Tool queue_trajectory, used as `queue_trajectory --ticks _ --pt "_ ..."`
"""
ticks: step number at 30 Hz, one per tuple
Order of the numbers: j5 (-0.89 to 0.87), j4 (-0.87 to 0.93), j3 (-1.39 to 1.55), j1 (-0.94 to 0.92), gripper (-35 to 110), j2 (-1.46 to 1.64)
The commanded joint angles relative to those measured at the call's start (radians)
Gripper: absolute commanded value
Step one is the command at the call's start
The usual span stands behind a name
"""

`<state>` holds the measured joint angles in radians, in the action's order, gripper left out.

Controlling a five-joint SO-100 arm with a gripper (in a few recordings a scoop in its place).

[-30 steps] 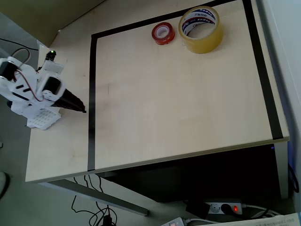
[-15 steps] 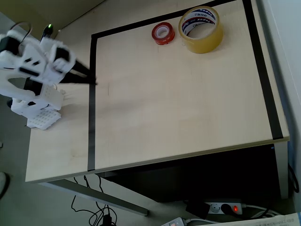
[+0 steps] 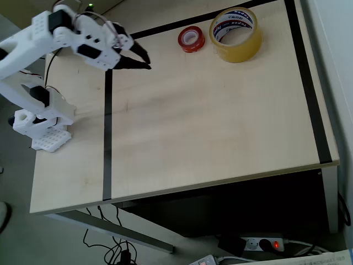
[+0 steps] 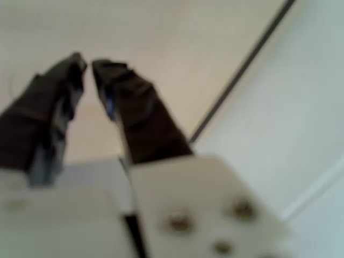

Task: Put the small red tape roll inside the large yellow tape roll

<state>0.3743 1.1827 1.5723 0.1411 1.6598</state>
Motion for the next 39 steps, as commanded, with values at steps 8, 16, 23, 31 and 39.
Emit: queue_trajectory --ticks 8,16,23,31,39 --pt "0.015 0.008 -0.287 0.075 26 -0.192" --pt "0.043 0.060 -0.451 0.153 29 -0.336" --pt "0.044 0.094 -0.555 0.213 29 -0.460" --pt "0.037 0.094 -0.609 0.250 29 -0.565" --pt "0.032 0.097 -0.630 0.272 29 -0.614"
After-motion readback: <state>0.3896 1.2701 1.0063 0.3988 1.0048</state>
